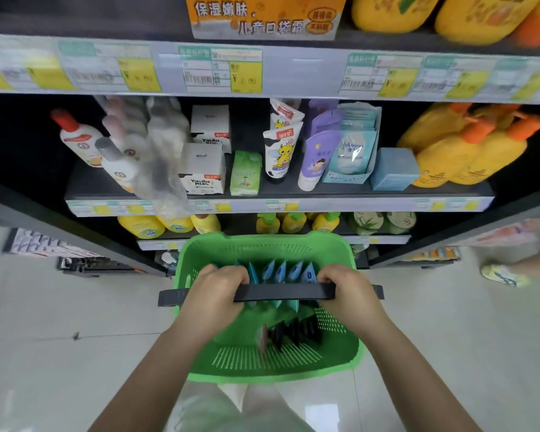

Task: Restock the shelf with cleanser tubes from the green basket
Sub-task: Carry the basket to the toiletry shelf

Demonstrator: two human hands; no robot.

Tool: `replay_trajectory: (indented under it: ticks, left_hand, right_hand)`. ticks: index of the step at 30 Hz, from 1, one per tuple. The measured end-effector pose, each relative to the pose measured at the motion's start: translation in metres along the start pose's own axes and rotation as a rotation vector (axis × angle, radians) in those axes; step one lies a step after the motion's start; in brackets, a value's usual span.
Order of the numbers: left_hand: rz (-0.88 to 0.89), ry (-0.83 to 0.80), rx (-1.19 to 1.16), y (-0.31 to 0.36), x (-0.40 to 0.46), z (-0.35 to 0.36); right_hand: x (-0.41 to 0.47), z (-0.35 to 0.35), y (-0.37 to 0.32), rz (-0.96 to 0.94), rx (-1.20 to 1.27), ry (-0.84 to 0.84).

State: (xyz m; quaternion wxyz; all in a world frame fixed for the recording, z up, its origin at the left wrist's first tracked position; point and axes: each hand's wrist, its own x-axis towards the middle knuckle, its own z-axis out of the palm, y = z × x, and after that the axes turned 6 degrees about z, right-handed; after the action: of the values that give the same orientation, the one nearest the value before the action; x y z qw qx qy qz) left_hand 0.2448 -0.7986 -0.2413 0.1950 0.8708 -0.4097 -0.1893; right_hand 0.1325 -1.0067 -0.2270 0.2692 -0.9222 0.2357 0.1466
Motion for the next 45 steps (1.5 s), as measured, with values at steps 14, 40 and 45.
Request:
replay_trajectory:
  ticks: [14,40,45]
  left_hand:
    - [0.018,-0.052,0.03,-0.002,0.009,0.003]
    - [-0.077,-0.585,-0.123,-0.016,-0.037,0.063]
    - [-0.145,-0.702,-0.084,-0.025,-0.049,0.083]
  right_hand:
    - [0.009,0.008,0.011,-0.029,-0.044,0.034]
    - [-0.021,0.068,0.018,0.175,0.067,-0.675]
    - [-0.027,0.09,0.028,0.238,0.017,-0.729]
